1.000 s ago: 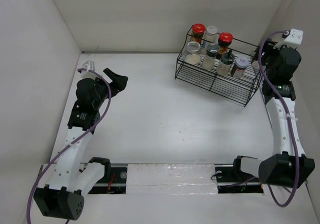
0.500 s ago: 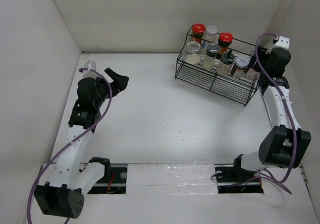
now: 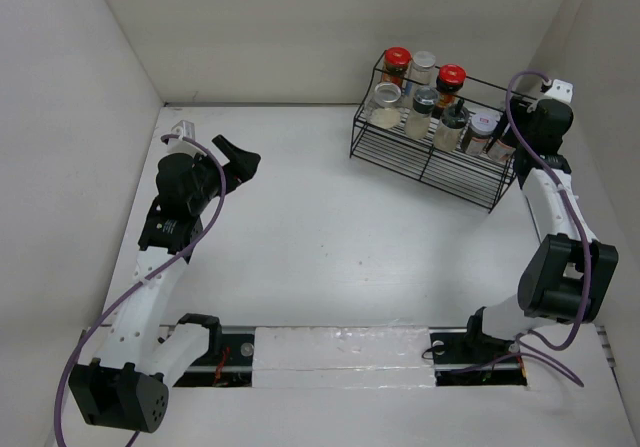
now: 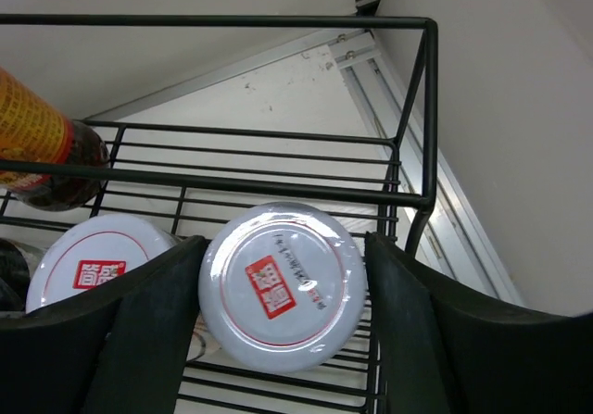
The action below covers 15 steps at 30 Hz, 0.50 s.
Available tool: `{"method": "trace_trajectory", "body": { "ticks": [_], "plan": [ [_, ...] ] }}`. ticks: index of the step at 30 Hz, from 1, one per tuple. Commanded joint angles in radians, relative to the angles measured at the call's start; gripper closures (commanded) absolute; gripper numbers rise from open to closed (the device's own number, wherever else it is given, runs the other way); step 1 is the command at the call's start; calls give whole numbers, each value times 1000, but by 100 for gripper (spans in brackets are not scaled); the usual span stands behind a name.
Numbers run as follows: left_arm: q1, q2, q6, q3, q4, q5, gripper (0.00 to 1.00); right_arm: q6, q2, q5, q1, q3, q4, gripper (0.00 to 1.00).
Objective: Organize the condiment bottles
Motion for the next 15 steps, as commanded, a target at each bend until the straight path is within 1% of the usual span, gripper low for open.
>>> {"method": "trace_trajectory", "body": {
  "ticks": [1,3,4,6,7,9,10,12,15],
  "plan": [
    [6,-4,13,16,48,23,13,23,-36,-1,-6,4,111,25],
    [6,-4,13,16,48,23,13,23,-36,-12,-6,4,111,19],
    [6,-4,13,16,48,23,13,34,-59,-12,-6,-6,111,13],
    [6,-4,13,16,48,23,11,34,-93,-21,-6,-6,111,5],
    [6,-4,22,16,48,34,11,34,-93,-35,-6,-6,111,5],
    [6,-4,22,16,48,34,10,34,-137,-47,-6,4,111,1],
    [6,-4,22,16,48,34,8,34,-157,-58,-6,4,111,1],
    [6,-4,22,16,48,34,7,43,-226,-85,-6,-6,111,0],
    [6,-16,22,16,39,34,4,43,-323,-133,34,-15,120,0]
  ]
}}
